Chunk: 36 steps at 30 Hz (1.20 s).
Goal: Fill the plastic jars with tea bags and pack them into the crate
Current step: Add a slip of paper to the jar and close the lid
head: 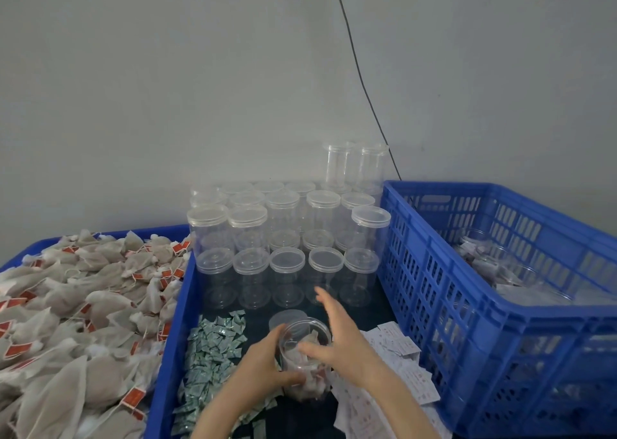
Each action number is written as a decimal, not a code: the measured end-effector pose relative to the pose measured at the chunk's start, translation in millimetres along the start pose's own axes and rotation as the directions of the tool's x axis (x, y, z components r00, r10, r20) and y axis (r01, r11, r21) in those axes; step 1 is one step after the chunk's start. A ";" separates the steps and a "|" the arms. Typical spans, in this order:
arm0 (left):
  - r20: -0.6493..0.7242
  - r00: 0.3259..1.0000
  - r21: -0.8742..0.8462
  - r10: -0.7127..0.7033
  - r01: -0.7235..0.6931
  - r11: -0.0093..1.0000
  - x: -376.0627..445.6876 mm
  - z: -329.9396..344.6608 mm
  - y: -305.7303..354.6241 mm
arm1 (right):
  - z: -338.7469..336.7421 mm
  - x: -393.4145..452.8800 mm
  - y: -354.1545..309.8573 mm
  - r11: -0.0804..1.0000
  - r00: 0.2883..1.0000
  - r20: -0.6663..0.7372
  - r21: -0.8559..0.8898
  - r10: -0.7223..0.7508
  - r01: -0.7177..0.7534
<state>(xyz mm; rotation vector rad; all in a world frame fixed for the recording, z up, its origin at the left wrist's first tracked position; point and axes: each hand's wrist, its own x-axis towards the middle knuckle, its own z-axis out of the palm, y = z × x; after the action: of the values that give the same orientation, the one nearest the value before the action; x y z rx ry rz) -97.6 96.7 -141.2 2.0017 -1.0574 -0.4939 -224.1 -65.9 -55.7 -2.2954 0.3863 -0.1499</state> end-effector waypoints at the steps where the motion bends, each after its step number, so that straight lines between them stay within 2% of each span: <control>1: -0.004 1.000 -0.003 -0.012 0.012 1.000 -0.5 -0.3 0.6 | 25.7 -0.3 -12.8 0.994 0.999 0.046 -0.113 -0.007 0.012; 2: -0.010 1.000 -0.009 -0.018 0.018 1.000 -1.0 -0.8 1.1 | 31.0 6.2 -15.0 0.967 0.994 0.107 -0.250 -0.028 0.054; 3: -0.011 1.000 -0.019 -0.013 0.013 1.000 -1.3 -1.0 0.8 | 41.9 15.1 -14.7 0.921 0.977 0.208 -0.387 0.051 0.035; 4: -0.011 1.000 -0.036 -0.011 0.010 0.999 -1.6 -0.9 0.7 | 39.0 22.5 -17.0 0.881 0.972 0.234 -0.464 0.015 0.098; 7: -0.008 1.000 -0.070 -0.009 0.009 0.998 -4.0 0.2 -0.1 | 39.8 29.3 -20.3 0.787 0.979 0.192 -0.613 0.071 0.063; 13: 0.015 1.000 -0.144 -0.020 0.022 0.989 -6.0 -0.2 4.2 | 23.8 31.7 -25.6 0.766 0.938 0.323 -0.632 0.125 0.115; 17: 0.030 1.000 -0.220 0.000 0.006 0.976 -1.6 -5.4 20.7 | -9.6 29.4 -32.4 0.798 0.934 0.351 -0.582 0.069 0.160; 19: -0.029 0.999 -0.283 0.035 -0.042 0.958 4.3 -11.8 39.9 | -36.7 27.7 -41.6 0.824 0.952 0.306 -0.544 0.020 0.157; 21: -0.155 0.982 -0.321 0.104 -0.150 0.935 12.5 -19.3 65.2 | -67.5 26.8 -51.4 0.833 0.971 0.236 -0.531 -0.029 0.154; 23: -0.276 0.946 -0.329 0.172 -0.261 0.908 22.2 -24.9 94.2 | -101.1 26.6 -62.1 0.837 0.986 0.149 -0.530 -0.071 0.140; 26: -0.366 0.901 -0.288 0.232 -0.346 0.893 43.4 -25.1 132.0 | -152.7 23.8 -75.1 0.827 0.995 0.032 -0.553 -0.095 0.096; 30: -0.306 0.894 -0.173 0.328 -0.391 0.904 72.6 -18.3 168.5 | -217.5 14.9 -74.4 0.831 0.987 -0.150 -0.555 -0.060 -0.034; 36: -0.223 0.922 -0.236 0.317 -0.367 0.900 95.9 0.9 181.2 | -282.5 10.3 -25.4 0.854 0.933 -0.351 -0.458 0.082 -0.247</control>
<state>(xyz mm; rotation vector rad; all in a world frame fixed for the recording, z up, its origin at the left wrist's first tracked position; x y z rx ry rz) -134.7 -41.8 5.3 1.5418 -1.1321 -0.2472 -272.6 -249.0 155.8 -2.7333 0.8801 -0.3763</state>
